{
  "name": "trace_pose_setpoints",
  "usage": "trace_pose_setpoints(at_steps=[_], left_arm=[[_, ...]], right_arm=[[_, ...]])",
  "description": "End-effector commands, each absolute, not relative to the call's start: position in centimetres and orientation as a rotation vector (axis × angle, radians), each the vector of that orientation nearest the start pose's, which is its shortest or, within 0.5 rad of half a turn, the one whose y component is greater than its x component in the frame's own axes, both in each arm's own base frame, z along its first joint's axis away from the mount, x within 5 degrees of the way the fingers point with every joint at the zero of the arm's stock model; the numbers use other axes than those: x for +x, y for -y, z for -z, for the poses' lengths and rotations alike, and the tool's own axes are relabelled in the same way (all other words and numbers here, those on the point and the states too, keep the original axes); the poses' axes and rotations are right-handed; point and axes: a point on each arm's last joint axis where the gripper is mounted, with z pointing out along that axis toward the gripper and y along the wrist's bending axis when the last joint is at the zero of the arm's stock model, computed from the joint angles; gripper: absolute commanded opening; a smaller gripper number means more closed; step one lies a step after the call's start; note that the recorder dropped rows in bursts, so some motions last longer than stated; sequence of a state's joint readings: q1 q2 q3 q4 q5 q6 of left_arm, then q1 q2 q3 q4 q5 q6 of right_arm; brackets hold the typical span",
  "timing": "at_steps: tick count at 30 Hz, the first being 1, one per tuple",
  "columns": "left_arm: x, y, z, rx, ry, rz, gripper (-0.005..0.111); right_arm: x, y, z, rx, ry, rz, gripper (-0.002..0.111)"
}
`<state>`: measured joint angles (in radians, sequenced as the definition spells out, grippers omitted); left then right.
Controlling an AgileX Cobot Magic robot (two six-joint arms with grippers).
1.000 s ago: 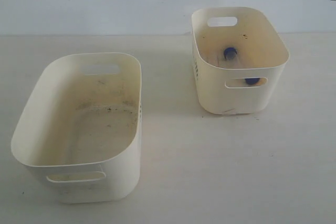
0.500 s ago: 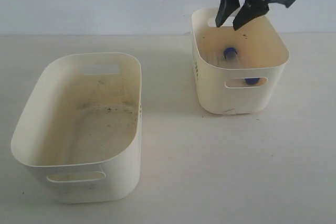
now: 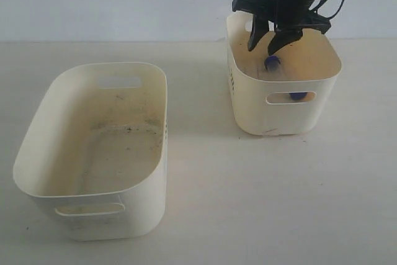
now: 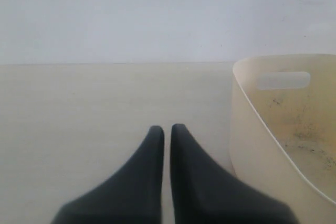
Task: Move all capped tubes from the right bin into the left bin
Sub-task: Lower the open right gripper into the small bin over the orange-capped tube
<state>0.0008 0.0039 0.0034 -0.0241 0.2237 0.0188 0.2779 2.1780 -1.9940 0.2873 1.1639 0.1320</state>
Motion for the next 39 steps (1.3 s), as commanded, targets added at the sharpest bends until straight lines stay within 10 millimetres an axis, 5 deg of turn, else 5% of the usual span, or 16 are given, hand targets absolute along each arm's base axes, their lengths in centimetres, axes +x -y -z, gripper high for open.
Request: trace_pose_setpoints(at_steps=[1, 22, 27, 39], left_arm=[[5.6, 0.0, -19.4, -0.004, -1.692, 0.010, 0.004], [5.6, 0.0, -19.4, -0.004, -1.692, 0.010, 0.004], [5.6, 0.0, -19.4, -0.004, -1.692, 0.010, 0.004], [5.6, 0.0, -19.4, -0.004, -1.692, 0.010, 0.004]], right_arm=[[46.3, -15.1, -24.1, -0.109, -2.830, -0.408, 0.042], [49.3, -15.5, -19.3, -0.069, -2.826, -0.334, 0.042], [49.5, -15.5, -19.0, -0.066, -2.814, -0.336, 0.058], [49.7, -15.6, -16.6, -0.069, -2.867, -0.322, 0.058]])
